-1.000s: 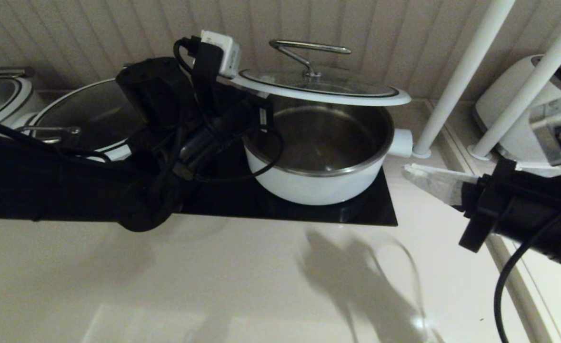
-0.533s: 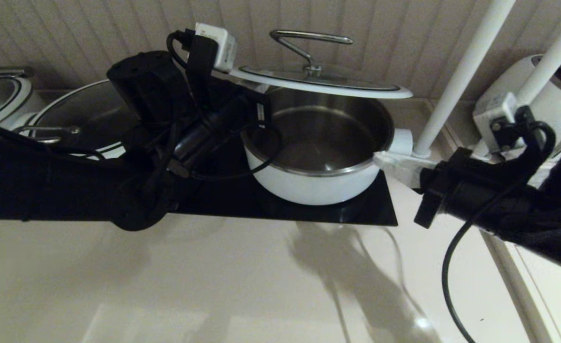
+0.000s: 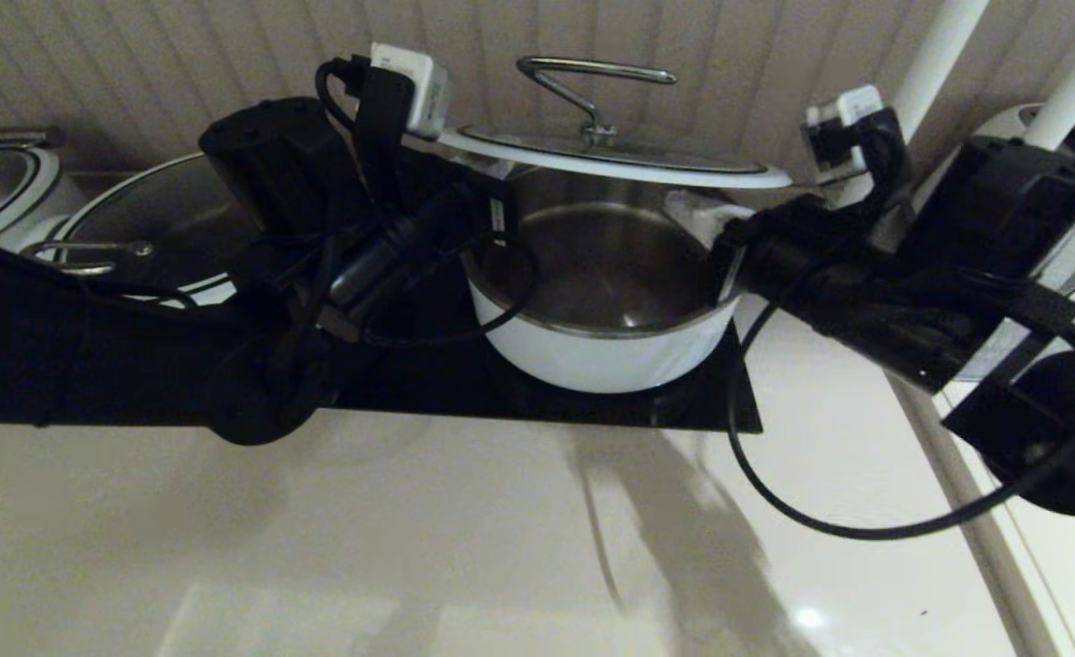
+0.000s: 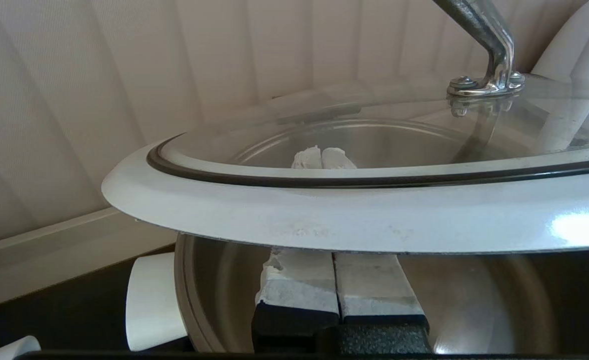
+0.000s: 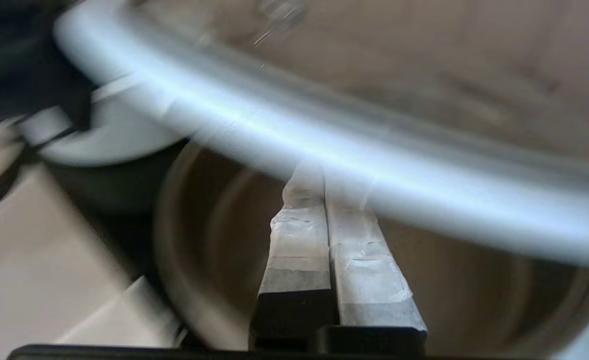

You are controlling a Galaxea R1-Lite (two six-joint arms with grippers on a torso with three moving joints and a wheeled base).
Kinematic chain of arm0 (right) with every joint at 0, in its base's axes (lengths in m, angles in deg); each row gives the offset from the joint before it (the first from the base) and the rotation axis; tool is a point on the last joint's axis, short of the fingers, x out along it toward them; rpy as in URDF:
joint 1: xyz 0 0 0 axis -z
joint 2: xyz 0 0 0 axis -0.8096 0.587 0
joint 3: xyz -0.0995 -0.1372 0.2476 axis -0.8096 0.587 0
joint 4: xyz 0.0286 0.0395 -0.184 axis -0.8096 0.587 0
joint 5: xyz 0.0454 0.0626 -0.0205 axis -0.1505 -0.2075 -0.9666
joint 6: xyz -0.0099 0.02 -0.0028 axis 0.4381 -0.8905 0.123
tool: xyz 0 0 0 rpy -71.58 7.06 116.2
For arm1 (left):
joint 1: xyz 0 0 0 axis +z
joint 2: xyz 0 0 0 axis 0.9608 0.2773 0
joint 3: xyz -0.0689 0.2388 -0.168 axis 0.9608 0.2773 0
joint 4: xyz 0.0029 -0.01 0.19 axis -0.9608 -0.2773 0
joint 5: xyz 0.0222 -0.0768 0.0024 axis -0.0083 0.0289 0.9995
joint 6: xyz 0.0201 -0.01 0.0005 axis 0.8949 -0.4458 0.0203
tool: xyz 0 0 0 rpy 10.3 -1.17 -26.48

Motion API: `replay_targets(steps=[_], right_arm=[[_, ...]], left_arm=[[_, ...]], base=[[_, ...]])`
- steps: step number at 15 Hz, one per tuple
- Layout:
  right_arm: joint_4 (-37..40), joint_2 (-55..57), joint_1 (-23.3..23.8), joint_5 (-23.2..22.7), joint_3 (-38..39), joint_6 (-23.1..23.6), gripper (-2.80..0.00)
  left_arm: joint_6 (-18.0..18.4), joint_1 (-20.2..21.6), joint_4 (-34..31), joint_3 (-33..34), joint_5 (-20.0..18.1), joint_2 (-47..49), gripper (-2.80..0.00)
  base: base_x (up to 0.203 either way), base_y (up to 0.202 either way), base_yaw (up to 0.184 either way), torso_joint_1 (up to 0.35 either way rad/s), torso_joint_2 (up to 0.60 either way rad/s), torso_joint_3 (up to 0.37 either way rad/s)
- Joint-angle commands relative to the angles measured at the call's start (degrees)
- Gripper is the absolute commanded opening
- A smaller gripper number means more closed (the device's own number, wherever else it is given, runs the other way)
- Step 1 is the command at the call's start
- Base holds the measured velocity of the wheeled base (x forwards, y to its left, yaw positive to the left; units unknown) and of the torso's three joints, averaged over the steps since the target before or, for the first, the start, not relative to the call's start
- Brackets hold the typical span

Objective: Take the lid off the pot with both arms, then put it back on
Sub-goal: Open the pot lid completely

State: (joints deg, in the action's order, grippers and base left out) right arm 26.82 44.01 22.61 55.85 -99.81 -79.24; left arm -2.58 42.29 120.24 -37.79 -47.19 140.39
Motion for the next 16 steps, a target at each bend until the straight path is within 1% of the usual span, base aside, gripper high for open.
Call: replay_targets(steps=[1, 4, 8, 10, 14, 16], right_arm=[[-0.5, 4.4, 0.0, 1.0, -4.2, 0.1, -2.80], [-0.5, 6.2, 0.0, 2.1, -8.3, 0.7, -2.80], [-0.3, 7.9, 0.2, 2.4, -12.6, 2.1, -2.80], [-0.3, 8.2, 0.2, 2.4, -13.4, 2.1, -2.80], [-0.2, 8.2, 0.6, 2.4, -14.6, 2.1, -2.80], [-0.2, 8.2, 1.3, 2.3, -14.8, 2.1, -2.80]], left_arm=[[0.1, 0.0, 0.5, 1.0, 0.0, -0.7, -2.80], [0.0, 0.0, 0.9, 4.4, 0.0, -1.9, -2.80], [0.1, 0.0, 0.9, 11.9, 0.1, -4.6, -2.80], [0.3, 0.0, 0.9, 17.1, 0.1, -6.8, -2.80], [1.9, 0.2, 0.9, 28.9, 0.1, -13.5, -2.80], [2.2, 0.2, 0.8, 34.0, 1.1, -17.3, -2.80]], base=[[0.000, 0.000, 0.000, 0.000, 0.00, 0.000], [0.000, 0.000, 0.000, 0.000, 0.00, 0.000], [0.000, 0.000, 0.000, 0.000, 0.00, 0.000], [0.000, 0.000, 0.000, 0.000, 0.00, 0.000], [0.000, 0.000, 0.000, 0.000, 0.00, 0.000], [0.000, 0.000, 0.000, 0.000, 0.00, 0.000]])
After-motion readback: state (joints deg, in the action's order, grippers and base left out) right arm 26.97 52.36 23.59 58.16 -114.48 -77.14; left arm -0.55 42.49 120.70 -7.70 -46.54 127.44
